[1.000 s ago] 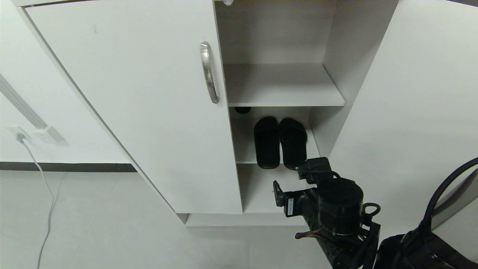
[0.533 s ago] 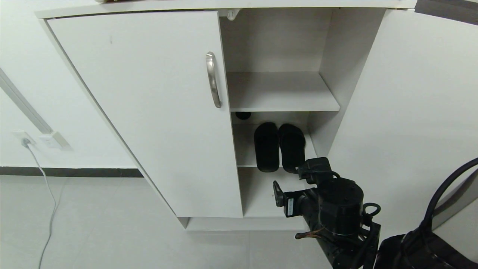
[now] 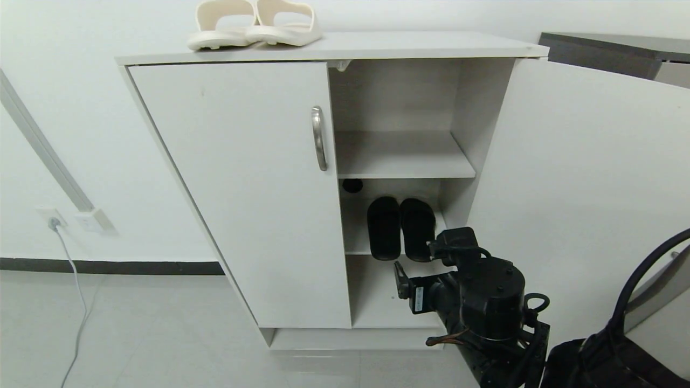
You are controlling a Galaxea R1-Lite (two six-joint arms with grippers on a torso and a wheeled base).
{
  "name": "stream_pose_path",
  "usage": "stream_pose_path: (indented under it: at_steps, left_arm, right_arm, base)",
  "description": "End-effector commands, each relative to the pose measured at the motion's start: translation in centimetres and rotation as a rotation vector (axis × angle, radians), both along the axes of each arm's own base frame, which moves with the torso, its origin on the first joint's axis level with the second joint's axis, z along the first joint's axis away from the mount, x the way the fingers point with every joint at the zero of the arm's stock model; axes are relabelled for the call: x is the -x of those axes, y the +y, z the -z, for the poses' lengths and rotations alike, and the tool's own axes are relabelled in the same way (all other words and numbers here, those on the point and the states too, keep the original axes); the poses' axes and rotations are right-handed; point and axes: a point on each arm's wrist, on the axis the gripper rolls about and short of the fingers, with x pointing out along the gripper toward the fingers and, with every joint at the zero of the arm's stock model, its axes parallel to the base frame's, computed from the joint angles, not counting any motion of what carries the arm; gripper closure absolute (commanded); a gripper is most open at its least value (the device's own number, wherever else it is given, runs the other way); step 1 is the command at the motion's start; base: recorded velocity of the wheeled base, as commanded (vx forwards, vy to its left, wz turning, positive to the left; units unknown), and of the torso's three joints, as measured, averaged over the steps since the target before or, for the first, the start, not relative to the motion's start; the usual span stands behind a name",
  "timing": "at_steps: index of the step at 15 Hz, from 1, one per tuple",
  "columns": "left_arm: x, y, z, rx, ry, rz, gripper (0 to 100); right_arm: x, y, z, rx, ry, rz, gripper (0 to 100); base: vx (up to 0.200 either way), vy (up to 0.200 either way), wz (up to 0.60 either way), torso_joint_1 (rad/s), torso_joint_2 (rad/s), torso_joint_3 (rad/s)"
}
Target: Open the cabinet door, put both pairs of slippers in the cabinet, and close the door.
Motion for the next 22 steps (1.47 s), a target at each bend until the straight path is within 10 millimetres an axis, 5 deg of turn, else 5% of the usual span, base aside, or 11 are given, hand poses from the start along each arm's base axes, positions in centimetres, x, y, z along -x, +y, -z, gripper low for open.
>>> stream_pose_path:
  at_steps: [1,15,22]
  left_arm:
    - [-0.01,0.00,0.00,0.000,0.001,-0.002,100]
    - [-0.01,0.01,0.00,0.002,0.001,-0.005,100]
    - [-0.01,0.00,0.00,0.002,0.001,-0.002,100]
  right_arm:
    - [0.11,0.19,0.12,0.002,0.002,-0.005,0]
    - [0.04,0.36,0.69,0.017,0.012,-0.009,0]
    - [0.11,0.28,0.69,0.013,0.011,-0.008,0]
  base:
    - [0.000,0.000,0.00,0.002,0.00,0.198]
    - [0.000,0.000,0.00,0.000,0.00,0.033]
    - [0.000,0.200,0.00,0.006,0.00,0.008]
